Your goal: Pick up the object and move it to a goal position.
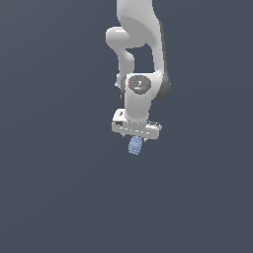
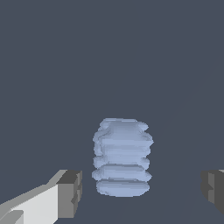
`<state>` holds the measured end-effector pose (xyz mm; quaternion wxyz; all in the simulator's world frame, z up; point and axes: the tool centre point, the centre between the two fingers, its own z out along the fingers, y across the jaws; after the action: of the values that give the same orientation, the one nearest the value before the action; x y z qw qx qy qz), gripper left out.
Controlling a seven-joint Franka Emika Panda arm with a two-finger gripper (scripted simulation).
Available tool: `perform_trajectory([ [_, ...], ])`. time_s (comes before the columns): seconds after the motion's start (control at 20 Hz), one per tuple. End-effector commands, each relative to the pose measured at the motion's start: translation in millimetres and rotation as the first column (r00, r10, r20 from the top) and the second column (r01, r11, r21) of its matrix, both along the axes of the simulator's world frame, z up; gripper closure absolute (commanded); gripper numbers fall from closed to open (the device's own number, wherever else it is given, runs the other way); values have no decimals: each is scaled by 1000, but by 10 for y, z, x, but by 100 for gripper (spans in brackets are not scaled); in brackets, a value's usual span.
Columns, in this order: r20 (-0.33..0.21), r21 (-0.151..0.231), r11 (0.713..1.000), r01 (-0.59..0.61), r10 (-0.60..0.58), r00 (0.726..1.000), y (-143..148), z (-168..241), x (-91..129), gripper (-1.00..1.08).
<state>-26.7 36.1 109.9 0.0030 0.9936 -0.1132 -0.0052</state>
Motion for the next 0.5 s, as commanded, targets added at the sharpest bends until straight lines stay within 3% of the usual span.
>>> perform_trajectory([
  [0.0, 6, 2, 1000, 25, -25, 1000, 46, -39, 2, -92],
  [0.45, 10, 4, 999, 41, -41, 999, 86, -85, 0, -92],
])
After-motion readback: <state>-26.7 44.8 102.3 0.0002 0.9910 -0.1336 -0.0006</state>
